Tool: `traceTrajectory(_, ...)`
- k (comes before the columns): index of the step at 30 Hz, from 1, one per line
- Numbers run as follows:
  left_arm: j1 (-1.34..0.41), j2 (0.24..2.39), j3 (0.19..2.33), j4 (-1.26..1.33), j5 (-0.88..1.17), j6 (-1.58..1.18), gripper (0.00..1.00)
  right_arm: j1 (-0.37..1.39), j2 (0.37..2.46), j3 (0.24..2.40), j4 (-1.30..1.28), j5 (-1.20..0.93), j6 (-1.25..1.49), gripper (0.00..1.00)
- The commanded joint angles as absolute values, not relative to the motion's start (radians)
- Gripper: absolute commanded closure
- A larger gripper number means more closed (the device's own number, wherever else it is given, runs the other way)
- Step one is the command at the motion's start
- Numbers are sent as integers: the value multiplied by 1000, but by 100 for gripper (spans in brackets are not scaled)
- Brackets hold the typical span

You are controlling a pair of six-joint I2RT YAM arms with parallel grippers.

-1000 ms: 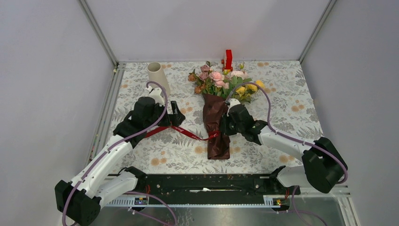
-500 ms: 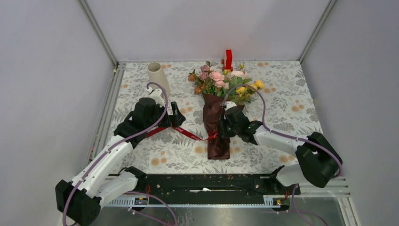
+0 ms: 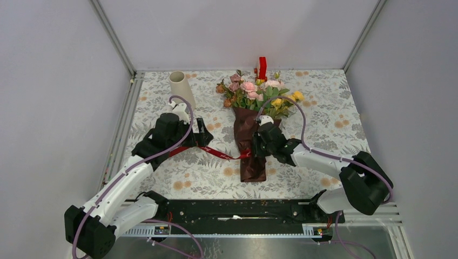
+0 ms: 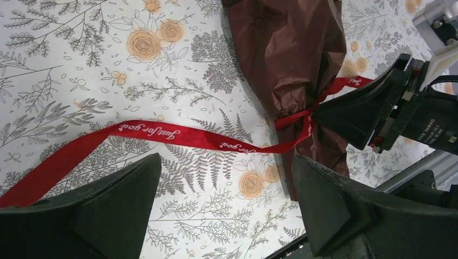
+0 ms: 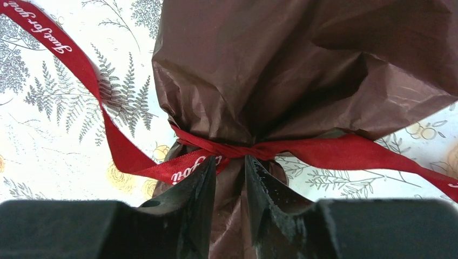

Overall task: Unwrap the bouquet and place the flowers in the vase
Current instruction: Untie the ribbon from the wrapping paper.

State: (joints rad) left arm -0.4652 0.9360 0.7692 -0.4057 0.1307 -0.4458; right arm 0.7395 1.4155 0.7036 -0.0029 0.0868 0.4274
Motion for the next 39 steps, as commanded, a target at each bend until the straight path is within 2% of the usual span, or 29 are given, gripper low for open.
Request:
traceTrajectory(1,-476,935,744,-290,179,-472,1,745,1338,723,-46,137,432,65)
traceTrajectory(9,-625,1098,703,-12,170,-553,4,745,1372,751,-46,141,428,64)
traceTrajectory(18,-690,1223,731,43,163,-549,6,744,1438,755,15,154,423,64)
traceTrajectory(25,-718,1260,713,71,151,-516,9,745,1493,761,32,191,406,68)
traceTrajectory(28,-731,1272,716,88,148,-498,12,744,1503,765,39,205,402,75)
traceTrajectory(35,-758,1331,726,176,163,-474,23,745,1445,723,82,204,410,98)
traceTrajectory(39,-763,1391,750,229,188,-482,30,745,1381,659,147,201,411,100)
